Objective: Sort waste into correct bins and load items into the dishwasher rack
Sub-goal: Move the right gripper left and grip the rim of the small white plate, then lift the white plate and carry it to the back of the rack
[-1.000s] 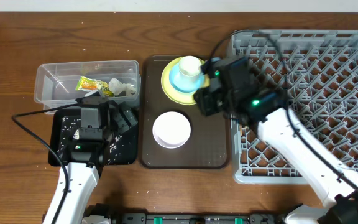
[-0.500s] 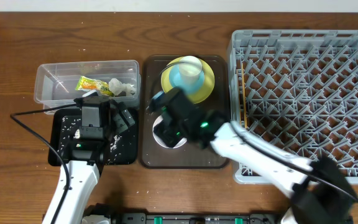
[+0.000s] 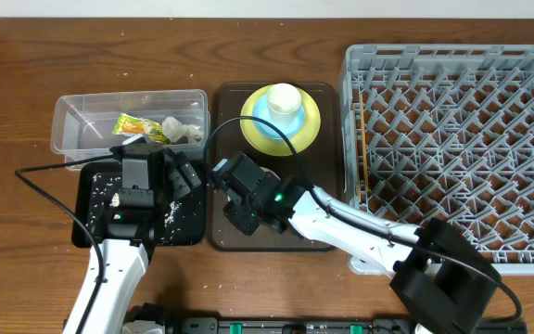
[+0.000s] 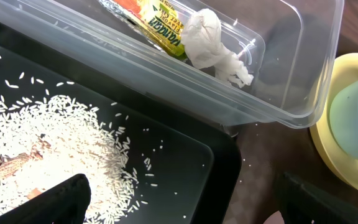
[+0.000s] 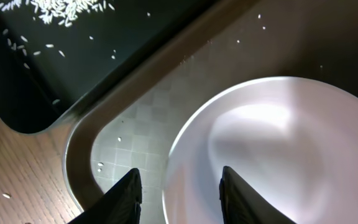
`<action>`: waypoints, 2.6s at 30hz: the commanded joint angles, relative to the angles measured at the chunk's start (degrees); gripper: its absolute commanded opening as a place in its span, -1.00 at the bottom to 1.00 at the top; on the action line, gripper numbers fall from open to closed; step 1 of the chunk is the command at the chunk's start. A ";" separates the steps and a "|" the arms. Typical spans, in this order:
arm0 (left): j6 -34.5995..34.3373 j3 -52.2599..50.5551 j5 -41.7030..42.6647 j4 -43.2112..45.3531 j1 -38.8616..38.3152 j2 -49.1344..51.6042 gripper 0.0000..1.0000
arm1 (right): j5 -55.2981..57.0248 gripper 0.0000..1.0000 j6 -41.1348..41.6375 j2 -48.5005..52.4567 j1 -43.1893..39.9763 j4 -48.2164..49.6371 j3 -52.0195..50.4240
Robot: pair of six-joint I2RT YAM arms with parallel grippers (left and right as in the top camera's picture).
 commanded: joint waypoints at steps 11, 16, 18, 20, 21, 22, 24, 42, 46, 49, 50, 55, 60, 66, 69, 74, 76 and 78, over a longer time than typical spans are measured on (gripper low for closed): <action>0.31 0.94 -1.14 -0.13 0.28 0.17 0.93 | 0.55 -0.29 -0.57 0.79 1.66 -0.15 0.57; 0.33 0.94 -1.14 -0.13 0.28 0.17 0.93 | 0.52 -0.31 -0.57 2.43 1.66 -0.17 0.42; 0.33 0.94 -1.14 -0.13 0.28 0.17 0.93 | 0.52 -0.34 -0.55 3.15 1.66 -0.24 0.42; 0.31 0.94 -1.14 -0.13 0.28 0.17 0.93 | 0.52 -0.39 -0.55 3.80 1.66 -0.33 0.42; 0.33 0.94 -1.14 -0.13 0.28 0.17 0.93 | 0.52 -0.42 -0.55 4.02 1.66 -0.35 0.42; 0.33 0.94 -1.14 -0.13 0.28 0.17 0.93 | 0.52 -0.47 -0.55 4.07 1.66 -0.35 0.42; 0.33 0.94 -1.14 -0.13 0.28 0.17 0.93 | 0.52 -0.57 -0.55 4.07 1.66 -0.31 0.42; 0.33 0.94 -1.14 -0.13 0.28 0.17 0.93 | 0.94 -0.97 -0.59 3.56 1.57 -0.46 0.46; 0.33 0.94 -1.14 -0.13 0.28 0.17 0.93 | 0.96 -0.97 -0.70 1.16 1.40 -0.76 0.50; 0.33 0.94 -1.14 -0.13 0.28 0.17 0.93 | 0.96 -0.98 -1.11 -2.16 0.72 -1.57 0.50; 0.33 0.94 -1.14 -0.13 0.28 0.17 0.93 | 1.01 -0.98 -1.40 -3.56 0.37 -1.88 0.50; 0.33 0.94 -1.14 -0.13 0.28 0.17 0.93 | 0.92 -0.98 -2.10 -11.43 -2.97 -3.39 0.48; 0.33 0.94 -1.14 -0.13 0.28 0.17 0.93 | -1.68 -0.98 -2.12 -20.17 -10.40 -5.44 0.50; 0.31 0.94 -1.14 -0.13 0.28 0.17 0.93 | -19.39 -0.98 -2.12 -26.80 -27.69 -0.07 0.50; 0.31 0.94 -1.14 -0.13 0.28 0.17 0.93 | -37.00 -0.98 -1.20 -26.67 -40.24 6.93 0.48; 0.31 0.94 -1.11 -0.13 0.28 0.17 0.93 | -61.31 -0.98 5.44 -20.83 -56.94 24.06 0.48; 0.31 0.94 -1.11 -0.13 0.28 0.17 0.94 | -69.05 -0.98 10.82 -16.63 -60.33 34.32 0.48; 0.31 0.94 -1.11 -0.13 0.28 0.17 0.93 | -74.07 -0.98 18.29 -11.58 -62.49 45.90 0.48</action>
